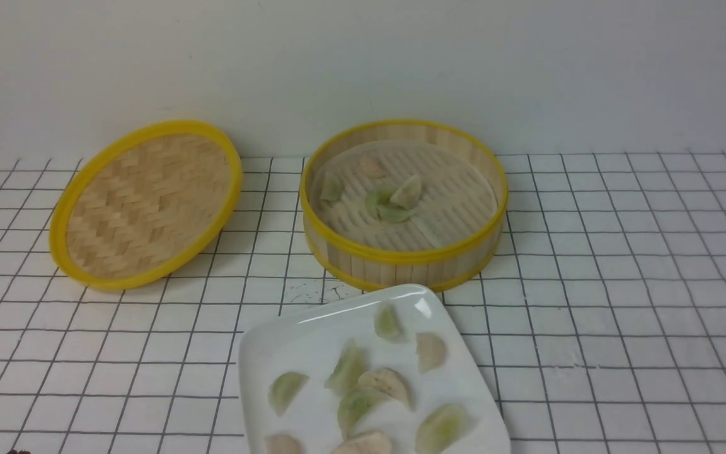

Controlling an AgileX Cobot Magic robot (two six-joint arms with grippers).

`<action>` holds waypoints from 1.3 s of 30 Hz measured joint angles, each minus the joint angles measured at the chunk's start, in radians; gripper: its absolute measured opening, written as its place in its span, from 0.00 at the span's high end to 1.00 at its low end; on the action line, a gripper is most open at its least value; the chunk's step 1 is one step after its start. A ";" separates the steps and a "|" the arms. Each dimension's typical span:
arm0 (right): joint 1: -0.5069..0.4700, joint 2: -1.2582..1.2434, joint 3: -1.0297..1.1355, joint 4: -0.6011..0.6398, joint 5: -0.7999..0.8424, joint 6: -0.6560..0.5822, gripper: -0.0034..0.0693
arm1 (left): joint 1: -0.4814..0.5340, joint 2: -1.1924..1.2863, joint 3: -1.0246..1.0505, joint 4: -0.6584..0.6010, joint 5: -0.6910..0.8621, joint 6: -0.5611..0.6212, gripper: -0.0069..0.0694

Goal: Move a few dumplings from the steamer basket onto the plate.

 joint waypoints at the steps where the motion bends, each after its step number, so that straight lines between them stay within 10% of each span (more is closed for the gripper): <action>1: -0.011 0.000 0.007 -0.002 0.000 0.000 0.97 | 0.000 0.000 0.000 0.000 0.000 0.000 0.92; 8: -0.266 0.002 0.163 -0.010 0.016 0.000 0.97 | 0.000 0.000 0.000 0.000 -0.001 0.000 0.92; 39: -0.277 0.002 0.163 -0.010 0.020 0.000 0.97 | 0.000 0.000 0.001 -0.001 -0.001 0.000 0.92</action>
